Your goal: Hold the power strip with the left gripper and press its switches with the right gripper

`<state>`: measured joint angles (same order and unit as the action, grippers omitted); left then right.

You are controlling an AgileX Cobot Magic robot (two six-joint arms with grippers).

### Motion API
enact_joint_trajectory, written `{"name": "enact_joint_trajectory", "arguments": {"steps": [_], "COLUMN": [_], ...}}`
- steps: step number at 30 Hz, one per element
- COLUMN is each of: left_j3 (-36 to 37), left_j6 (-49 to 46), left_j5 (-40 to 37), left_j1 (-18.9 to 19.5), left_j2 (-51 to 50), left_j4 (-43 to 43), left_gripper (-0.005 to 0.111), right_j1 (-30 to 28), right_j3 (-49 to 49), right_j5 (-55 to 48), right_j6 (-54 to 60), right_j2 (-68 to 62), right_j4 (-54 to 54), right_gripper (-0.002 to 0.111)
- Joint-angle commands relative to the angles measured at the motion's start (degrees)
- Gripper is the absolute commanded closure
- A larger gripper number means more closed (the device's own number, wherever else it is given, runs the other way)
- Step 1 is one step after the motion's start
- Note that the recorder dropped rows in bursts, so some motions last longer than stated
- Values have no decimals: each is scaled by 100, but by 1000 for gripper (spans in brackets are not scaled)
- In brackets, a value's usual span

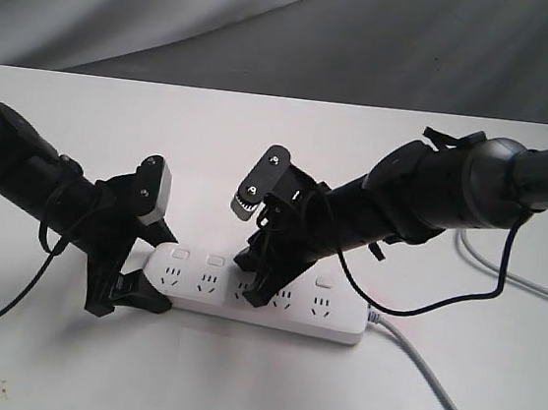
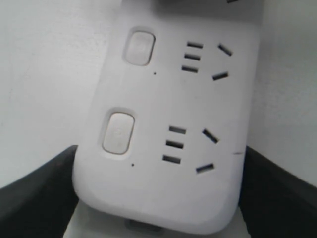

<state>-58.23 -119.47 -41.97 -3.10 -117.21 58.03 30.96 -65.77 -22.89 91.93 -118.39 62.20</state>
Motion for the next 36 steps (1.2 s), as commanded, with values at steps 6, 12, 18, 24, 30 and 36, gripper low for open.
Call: {"name": "enact_joint_trajectory", "arguments": {"steps": [6,12,18,24,30,36], "left_j3": [0,0,0,0,0,0], "left_j6": [37,37,57,57,33,33], "left_j5": [0,0,0,0,0,0], "left_j1": [-16,-16,-16,-16,-16,-16], "left_j2": [-25,-25,-25,-25,-25,-25], "left_j4": [-15,-15,-15,-15,-15,-15], "left_gripper": [56,56,56,56,56,56], "right_j1": [-88,-112,-112,-112,-112,-112], "right_j3": [194,194,194,194,167,167], "right_j5": [-43,-32,-10,-22,-2,-56], "right_j6": [77,77,100,237,278,278], "right_j2": [-349,-334,-114,357,849,1020], "right_j4": [-572,-546,-298,-73,-9,-24], "right_gripper": [78,78,78,78,78,78]}}
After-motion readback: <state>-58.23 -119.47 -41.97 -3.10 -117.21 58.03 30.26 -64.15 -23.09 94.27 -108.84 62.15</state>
